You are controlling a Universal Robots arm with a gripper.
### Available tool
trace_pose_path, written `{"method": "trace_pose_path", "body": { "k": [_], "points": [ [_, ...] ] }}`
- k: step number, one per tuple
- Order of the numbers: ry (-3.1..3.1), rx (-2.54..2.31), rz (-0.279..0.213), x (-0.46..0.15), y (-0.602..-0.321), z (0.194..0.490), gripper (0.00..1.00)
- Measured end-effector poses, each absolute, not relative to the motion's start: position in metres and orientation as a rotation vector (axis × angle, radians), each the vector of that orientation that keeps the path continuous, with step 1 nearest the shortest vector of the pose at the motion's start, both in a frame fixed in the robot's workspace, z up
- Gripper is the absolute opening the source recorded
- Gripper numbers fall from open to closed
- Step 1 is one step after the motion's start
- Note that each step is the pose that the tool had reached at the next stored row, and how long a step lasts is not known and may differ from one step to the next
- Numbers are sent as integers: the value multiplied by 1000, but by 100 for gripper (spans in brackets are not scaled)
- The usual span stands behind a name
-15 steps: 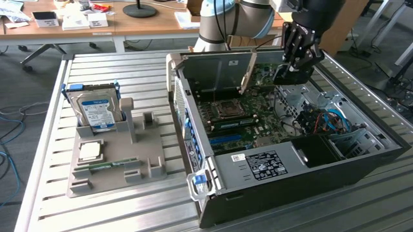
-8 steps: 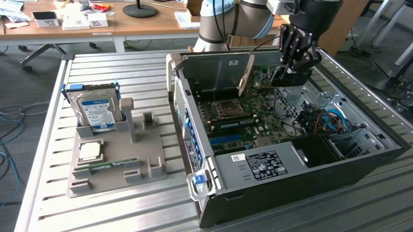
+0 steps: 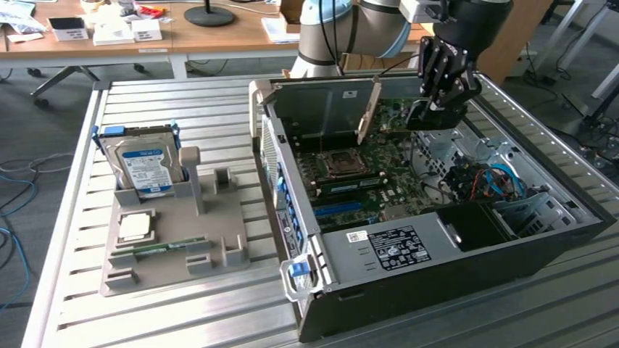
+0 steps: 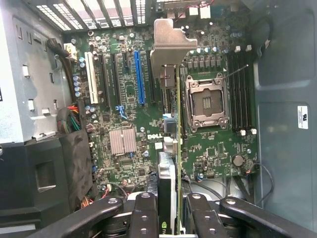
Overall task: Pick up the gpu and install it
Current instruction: 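Insert the gpu into the slot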
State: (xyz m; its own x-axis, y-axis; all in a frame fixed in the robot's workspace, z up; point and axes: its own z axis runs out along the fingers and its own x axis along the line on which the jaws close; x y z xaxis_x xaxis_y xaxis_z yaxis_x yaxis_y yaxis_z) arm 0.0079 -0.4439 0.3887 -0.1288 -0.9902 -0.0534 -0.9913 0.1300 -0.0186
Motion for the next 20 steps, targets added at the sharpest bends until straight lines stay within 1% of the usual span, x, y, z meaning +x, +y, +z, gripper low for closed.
{"method": "trace_pose_path", "body": {
  "k": [8, 20],
  "points": [
    [2321, -2038, 33, 3, -444, 388, 27],
    [2321, -2038, 33, -21, -444, 388, 27]
  ]
}}
